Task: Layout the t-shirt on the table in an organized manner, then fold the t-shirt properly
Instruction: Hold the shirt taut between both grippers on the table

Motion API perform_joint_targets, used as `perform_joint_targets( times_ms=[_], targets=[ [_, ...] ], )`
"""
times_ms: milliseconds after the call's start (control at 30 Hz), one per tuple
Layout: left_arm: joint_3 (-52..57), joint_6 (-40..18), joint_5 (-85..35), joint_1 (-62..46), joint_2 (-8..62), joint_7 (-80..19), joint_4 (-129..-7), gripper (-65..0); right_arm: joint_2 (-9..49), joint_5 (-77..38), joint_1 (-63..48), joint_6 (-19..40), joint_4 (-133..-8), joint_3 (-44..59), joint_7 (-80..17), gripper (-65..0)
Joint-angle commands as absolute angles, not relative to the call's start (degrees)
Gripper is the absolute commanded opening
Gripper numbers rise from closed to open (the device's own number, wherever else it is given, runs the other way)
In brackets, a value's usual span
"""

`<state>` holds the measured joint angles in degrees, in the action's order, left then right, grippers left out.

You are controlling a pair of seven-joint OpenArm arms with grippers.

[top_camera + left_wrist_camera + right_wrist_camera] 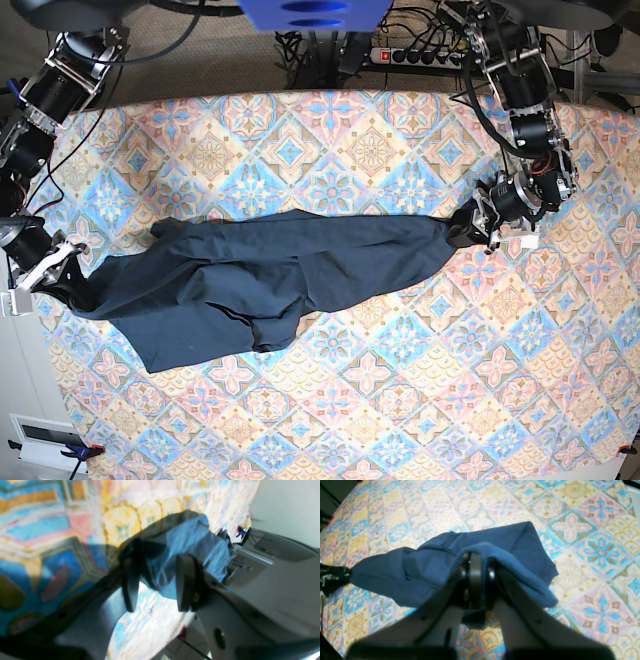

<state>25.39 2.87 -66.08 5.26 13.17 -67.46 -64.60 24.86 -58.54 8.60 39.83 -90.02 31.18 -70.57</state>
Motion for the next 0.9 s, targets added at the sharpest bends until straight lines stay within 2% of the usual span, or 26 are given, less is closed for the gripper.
perform_joint_targets(
  times_ms=[0,200,300,400,800,867],
  targets=[
    [25.27,1.71,-65.27,5.85,12.88,-64.92,-64.4,-42.5,26.33,-59.91,9.8,40.0,-91.03,31.6,-68.88,-64.2],
    [25.27,1.71,-65.19,5.93,12.79,-64.84,-64.22,-45.7,26.33,-60.0,9.8,40.0,-91.12,31.6,-68.97,-64.3],
    [25.27,1.71,-65.27,6.73,12.79,-64.84,-61.32,-53.8,26.33,-60.0,9.8,40.0,-91.12,31.6,-68.97,-64.3],
    [25.36,1.71,-65.71,8.22,12.79,-65.1,-57.98,-65.0,26.33,-60.0,9.8,40.0,-91.82,31.6,-68.97,-64.3],
    [25.63,1.27,-70.9,6.11,11.56,-65.19,-77.05,-65.0,26.33,-60.0,8.57,40.0,-94.55,31.6,-68.97,-64.3],
    [25.63,-0.66,-72.66,6.11,11.65,-65.19,-79.25,-65.0,26.33,-60.0,8.57,40.0,-94.55,31.6,-68.97,-64.3]
  ],
)
